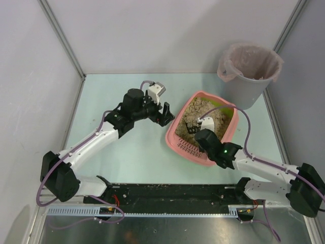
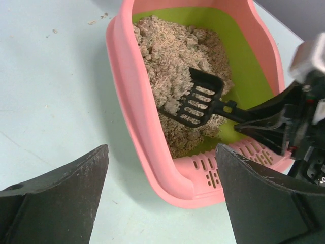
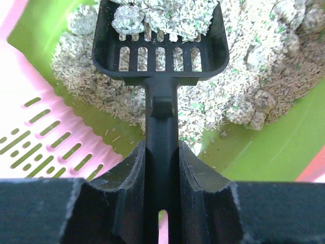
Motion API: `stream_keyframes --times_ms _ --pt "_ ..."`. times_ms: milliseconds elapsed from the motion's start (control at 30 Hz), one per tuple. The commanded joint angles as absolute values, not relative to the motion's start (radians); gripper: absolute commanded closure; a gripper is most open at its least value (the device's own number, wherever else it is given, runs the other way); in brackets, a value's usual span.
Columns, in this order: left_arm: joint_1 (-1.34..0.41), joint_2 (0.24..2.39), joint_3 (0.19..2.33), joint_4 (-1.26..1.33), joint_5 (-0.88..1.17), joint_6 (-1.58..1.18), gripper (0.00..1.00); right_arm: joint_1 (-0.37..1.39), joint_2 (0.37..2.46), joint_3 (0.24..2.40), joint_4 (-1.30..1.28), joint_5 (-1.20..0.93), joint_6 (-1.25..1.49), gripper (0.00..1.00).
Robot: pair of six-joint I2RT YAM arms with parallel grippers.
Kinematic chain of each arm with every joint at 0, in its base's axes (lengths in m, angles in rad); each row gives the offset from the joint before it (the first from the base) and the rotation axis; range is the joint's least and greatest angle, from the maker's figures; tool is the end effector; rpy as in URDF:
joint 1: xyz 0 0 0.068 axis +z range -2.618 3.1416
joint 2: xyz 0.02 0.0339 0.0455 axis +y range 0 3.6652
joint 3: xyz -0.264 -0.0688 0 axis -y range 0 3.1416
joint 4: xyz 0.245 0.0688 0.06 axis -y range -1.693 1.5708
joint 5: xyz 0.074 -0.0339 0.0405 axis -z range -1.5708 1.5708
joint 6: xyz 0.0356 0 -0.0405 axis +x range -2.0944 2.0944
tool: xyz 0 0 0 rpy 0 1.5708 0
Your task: Clean the litter box
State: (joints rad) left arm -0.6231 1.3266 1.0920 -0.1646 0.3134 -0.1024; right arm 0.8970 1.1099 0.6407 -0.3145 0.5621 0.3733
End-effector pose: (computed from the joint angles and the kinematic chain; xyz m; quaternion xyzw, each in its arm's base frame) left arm 0.2435 -0.1885 0.3291 0.2952 0.7731 -0.3154 0.4644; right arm 0.1533 0.1616 0.2192 -0.1270 0.8846 0.0124 0.4486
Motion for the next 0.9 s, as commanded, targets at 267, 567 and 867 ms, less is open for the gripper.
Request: stream_keyframes --times_ms 267,567,867 --pt "-0.560 1.229 1.118 -0.176 0.288 -0.109 0.04 0.919 0.887 0.623 -0.374 0.690 0.396 1.00" --pt "-0.555 1.158 1.083 -0.184 0.235 -0.074 0.00 1.097 0.831 0.566 -0.338 0.908 0.463 1.00" --pt "-0.555 1.164 1.080 -0.190 0.230 -0.086 0.00 1.175 0.822 0.523 -0.360 0.974 0.598 1.00"
